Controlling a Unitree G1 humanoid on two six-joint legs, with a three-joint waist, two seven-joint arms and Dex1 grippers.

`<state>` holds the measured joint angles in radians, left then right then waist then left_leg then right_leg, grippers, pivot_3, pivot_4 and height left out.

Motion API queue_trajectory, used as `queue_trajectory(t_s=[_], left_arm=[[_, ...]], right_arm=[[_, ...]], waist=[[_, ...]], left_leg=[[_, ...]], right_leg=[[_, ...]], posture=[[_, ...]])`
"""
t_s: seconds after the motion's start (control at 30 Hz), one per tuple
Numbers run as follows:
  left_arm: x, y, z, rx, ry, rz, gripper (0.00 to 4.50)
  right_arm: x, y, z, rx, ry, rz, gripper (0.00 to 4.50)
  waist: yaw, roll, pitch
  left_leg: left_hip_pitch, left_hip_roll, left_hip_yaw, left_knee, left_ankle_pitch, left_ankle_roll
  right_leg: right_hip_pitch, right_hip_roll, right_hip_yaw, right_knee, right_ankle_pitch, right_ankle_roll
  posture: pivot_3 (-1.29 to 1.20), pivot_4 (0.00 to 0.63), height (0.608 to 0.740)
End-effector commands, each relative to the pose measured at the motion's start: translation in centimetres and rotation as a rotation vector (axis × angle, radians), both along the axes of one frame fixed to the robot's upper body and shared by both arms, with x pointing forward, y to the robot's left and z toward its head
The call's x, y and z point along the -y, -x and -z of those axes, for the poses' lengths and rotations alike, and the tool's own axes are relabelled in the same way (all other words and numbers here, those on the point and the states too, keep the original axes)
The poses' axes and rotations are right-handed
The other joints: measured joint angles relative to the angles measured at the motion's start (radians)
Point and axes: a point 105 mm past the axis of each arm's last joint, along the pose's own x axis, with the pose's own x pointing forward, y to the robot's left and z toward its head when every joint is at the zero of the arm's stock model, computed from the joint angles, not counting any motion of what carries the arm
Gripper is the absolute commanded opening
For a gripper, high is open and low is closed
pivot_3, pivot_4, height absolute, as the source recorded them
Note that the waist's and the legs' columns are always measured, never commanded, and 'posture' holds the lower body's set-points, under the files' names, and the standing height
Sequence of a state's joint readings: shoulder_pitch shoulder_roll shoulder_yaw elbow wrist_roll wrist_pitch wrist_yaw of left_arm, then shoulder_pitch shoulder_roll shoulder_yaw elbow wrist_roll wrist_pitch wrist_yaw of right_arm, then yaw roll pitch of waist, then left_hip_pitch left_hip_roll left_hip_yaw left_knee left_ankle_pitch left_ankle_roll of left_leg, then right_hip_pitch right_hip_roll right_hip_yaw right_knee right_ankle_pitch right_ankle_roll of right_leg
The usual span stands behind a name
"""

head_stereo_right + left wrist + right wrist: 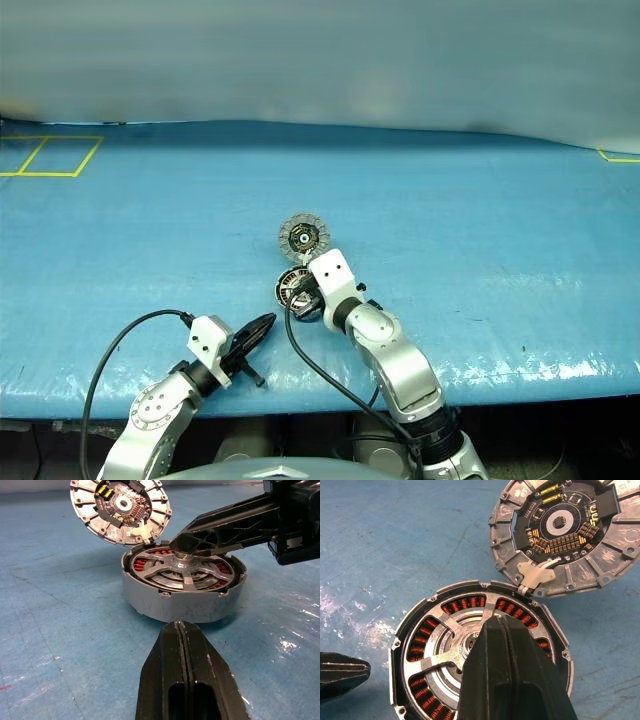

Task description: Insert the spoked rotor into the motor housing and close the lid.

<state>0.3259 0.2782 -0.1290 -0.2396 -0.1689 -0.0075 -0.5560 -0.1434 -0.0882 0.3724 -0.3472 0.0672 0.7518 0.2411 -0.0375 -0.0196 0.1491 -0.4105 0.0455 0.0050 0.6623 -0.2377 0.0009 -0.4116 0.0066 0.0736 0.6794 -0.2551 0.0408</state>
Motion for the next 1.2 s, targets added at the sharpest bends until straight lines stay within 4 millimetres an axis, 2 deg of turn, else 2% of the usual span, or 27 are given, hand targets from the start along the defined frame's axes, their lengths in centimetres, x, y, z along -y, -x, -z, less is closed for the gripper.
queue_trajectory(t_s=[0.03, 0.17, 0.27, 0.33, 0.43, 0.57, 0.63, 0.73, 0.87, 1.2], left_arm=[[0.6, 0.0, -0.9, 0.040, 0.015, 0.027, 0.02], [0.7, -0.1, -1.3, 0.061, 0.009, 0.022, 0.02], [0.5, -0.3, -1.5, 0.079, 0.000, -0.006, 0.02], [0.3, -0.4, -1.6, 0.091, -0.015, -0.028, 0.02], [0.3, -0.5, -1.7, 0.102, -0.016, -0.050, 0.02], [0.4, -0.6, -2.1, 0.129, -0.012, -0.070, 0.02], [0.5, -0.7, -2.2, 0.139, -0.012, -0.076, 0.02], [0.6, -0.7, -2.3, 0.142, -0.006, -0.088, 0.02], [0.9, -0.6, -2.3, 0.140, 0.002, -0.087, 0.02], [1.0, -0.1, -2.2, 0.128, 0.023, -0.117, 0.02]], right_arm=[[0.2, 0.4, 0.9, -0.041, 0.024, -0.010, 0.00], [-0.9, 1.6, 0.2, -0.026, 0.021, -0.138, 0.00], [-0.9, 1.7, -1.5, 0.037, 0.019, -0.235, 0.00], [-0.2, 1.1, -2.9, 0.111, 0.060, -0.293, 0.00], [1.6, -1.1, -4.7, 0.195, 0.160, -0.313, 0.00], [4.3, -5.8, -7.0, 0.291, 0.353, -0.230, 0.00], [5.0, -7.8, -8.0, 0.330, 0.413, -0.180, 0.00], [4.6, -10.2, -8.9, 0.388, 0.464, -0.169, 0.00], [3.6, -12.6, -8.7, 0.433, 0.504, -0.210, 0.00], [1.0, -14.9, -8.7, 0.514, 0.534, -0.390, 0.00]], waist=[[0.000, 0.000, 0.000], [0.000, 0.000, 0.000], [-0.001, 0.000, 0.000], [-0.002, 0.001, 0.001], [-0.002, 0.001, 0.002], [-0.002, 0.001, 0.002], [-0.002, 0.001, 0.002], [-0.002, 0.001, 0.002], [-0.006, 0.001, 0.002], [-0.008, 0.003, 0.004]], left_leg=[[0.000, 0.000, 0.000, 0.000, 0.000, 0.000], [0.000, 0.000, 0.000, 0.000, 0.000, 0.000], [0.000, 0.000, 0.000, -0.001, 0.000, 0.000], [0.000, 0.000, 0.000, -0.001, 0.000, 0.000], [-0.001, -0.001, 0.000, -0.001, 0.000, 0.000], [-0.001, -0.002, 0.001, -0.001, 0.000, 0.000], [-0.001, -0.002, 0.002, -0.001, 0.000, 0.000], [-0.001, -0.003, 0.002, -0.003, 0.000, 0.000], [-0.001, -0.002, 0.003, -0.005, 0.000, 0.000], [-0.002, -0.002, 0.004, -0.006, -0.001, 0.001]], right_leg=[[0.000, 0.000, 0.000, 0.000, 0.000, 0.000], [0.000, 0.000, 0.000, -0.001, 0.000, 0.000], [0.000, 0.000, 0.000, -0.001, 0.000, 0.000], [-0.001, 0.000, 0.000, -0.001, 0.000, 0.000], [-0.001, 0.000, 0.000, -0.001, 0.000, 0.000], [-0.001, 0.000, 0.000, -0.001, 0.000, 0.000], [-0.002, 0.001, 0.000, -0.001, 0.000, 0.000], [-0.002, 0.002, -0.001, -0.001, 0.002, -0.001], [-0.003, 0.002, 0.000, -0.002, 0.006, -0.002], [-0.003, 0.001, 0.000, -0.003, 0.007, -0.001]], posture=[[0.00, 0.150, 0.740], [0.00, 0.150, 0.740], [0.00, 0.150, 0.740], [0.00, 0.150, 0.740], [0.00, 0.150, 0.740], [0.00, 0.150, 0.740], [0.00, 0.150, 0.740], [0.00, 0.150, 0.740], [0.00, 0.150, 0.740], [0.00, 0.150, 0.740]])
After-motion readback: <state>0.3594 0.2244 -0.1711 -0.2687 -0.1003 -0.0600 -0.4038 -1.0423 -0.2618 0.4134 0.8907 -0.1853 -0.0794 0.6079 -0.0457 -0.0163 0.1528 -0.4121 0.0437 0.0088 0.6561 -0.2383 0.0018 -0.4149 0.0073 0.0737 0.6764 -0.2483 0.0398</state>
